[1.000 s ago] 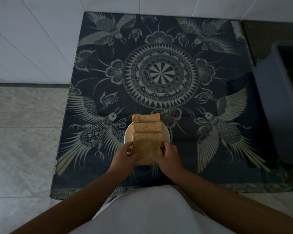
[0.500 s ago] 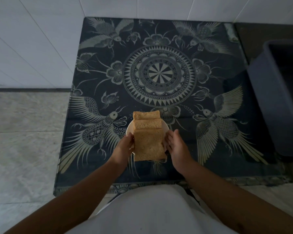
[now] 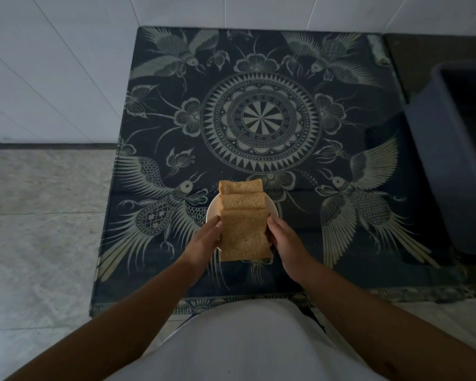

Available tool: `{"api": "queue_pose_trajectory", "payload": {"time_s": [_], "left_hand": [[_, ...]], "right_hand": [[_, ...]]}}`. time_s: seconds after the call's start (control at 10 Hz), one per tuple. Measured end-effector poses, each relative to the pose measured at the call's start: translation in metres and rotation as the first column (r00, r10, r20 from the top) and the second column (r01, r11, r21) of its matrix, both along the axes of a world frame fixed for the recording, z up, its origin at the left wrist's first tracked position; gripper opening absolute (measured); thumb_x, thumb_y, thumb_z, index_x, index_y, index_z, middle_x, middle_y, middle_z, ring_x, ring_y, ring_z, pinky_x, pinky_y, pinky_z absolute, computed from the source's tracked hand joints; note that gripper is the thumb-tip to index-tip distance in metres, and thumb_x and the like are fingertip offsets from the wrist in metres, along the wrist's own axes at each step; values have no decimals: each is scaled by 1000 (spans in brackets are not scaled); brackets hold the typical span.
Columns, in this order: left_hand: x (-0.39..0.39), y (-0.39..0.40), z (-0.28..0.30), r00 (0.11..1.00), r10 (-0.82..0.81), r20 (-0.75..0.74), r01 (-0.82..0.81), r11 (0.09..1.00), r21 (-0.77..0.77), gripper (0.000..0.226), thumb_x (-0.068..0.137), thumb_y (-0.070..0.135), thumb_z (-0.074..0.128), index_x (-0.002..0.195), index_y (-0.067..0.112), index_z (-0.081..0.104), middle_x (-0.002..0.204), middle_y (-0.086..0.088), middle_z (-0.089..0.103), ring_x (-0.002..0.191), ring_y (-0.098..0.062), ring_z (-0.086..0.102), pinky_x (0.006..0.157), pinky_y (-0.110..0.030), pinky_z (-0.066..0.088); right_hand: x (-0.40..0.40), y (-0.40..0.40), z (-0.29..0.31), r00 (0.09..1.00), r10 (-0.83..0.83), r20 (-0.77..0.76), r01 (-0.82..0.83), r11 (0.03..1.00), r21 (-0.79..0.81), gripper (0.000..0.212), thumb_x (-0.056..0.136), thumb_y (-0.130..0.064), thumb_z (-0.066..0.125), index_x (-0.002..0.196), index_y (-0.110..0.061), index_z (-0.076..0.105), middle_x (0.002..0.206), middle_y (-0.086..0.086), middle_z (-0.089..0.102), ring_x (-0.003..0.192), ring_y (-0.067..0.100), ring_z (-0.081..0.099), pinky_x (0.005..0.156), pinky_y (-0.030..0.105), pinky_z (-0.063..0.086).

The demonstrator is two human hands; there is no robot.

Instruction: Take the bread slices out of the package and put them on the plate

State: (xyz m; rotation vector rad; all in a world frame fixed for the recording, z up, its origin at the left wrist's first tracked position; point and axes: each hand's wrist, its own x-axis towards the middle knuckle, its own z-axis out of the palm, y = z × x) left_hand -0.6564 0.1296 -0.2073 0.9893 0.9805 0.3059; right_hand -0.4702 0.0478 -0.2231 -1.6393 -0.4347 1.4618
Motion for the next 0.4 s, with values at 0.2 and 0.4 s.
{"api": "queue_pose_trajectory", "payload": {"time_s": [0.2,0.4], "left_hand": [[-6,-4,3,995,89,-52,-87,996,24,27,98,23,51,102,44,68,103,24,72,99,5,64,95,-31,45],[-21,7,7,828,14,-560,297,837,460,77,90,46,58,153,21,20,164,-5,7,149,-22,-1,118,-52,13]], "right_hand": [[0,0,13,991,39,126,-41,999,13,23,96,-40,46,102,-33,67,90,-18,74,87,6,69,64,14,50],[17,-3,23,751,289,594,-271,955,-121,58,86,-43,60,139,-26,42,136,-3,52,125,22,50,95,41,47]]}}
